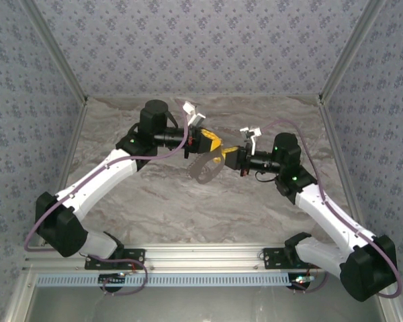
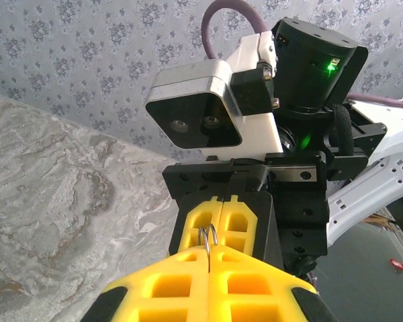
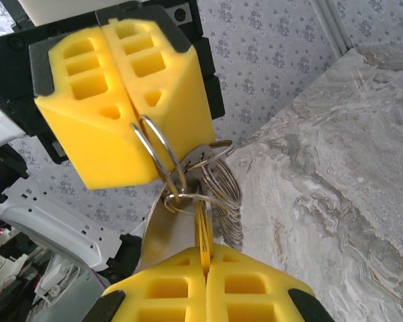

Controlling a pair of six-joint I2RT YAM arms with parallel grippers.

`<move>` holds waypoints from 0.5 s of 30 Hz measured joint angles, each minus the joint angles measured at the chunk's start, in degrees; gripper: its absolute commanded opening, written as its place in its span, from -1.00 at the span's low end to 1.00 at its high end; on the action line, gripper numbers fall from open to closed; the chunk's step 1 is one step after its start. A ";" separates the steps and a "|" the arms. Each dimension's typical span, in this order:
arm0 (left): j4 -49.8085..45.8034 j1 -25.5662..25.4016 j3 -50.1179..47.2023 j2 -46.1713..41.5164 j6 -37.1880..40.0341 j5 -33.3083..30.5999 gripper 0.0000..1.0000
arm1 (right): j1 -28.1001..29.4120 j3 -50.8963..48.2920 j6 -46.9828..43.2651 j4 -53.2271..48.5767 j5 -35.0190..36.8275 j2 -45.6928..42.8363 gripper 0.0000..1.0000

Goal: Put the keys on the keyring

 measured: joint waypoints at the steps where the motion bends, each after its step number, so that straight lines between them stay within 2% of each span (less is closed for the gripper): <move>1: 0.17 -0.11 0.00 0.11 -0.15 -0.04 -1.00 | -0.24 0.11 -0.87 -1.36 -0.31 -0.61 -0.53; 4: 2.14 -0.52 0.00 0.31 -0.48 -0.39 -1.00 | -2.14 0.09 -2.73 -5.86 -1.18 -3.37 -0.20; 7: 3.80 -0.61 0.00 0.31 -0.81 -0.61 -1.00 | -6.82 -0.37 -3.17 -8.44 -1.57 -6.99 0.05; 12: 6.12 -0.61 -0.07 0.31 -1.22 -1.25 -1.00 | -13.84 -1.62 -3.19 -12.28 1.81 -11.87 0.49; 14: 6.75 -0.61 -0.33 0.31 -1.46 -1.29 -1.00 | -15.82 -1.90 -3.19 -14.43 4.33 -13.07 0.76; 15: 7.02 -0.61 -0.52 0.31 -1.53 -1.29 -1.00 | -16.44 -1.90 -3.21 -15.26 5.38 -13.31 0.97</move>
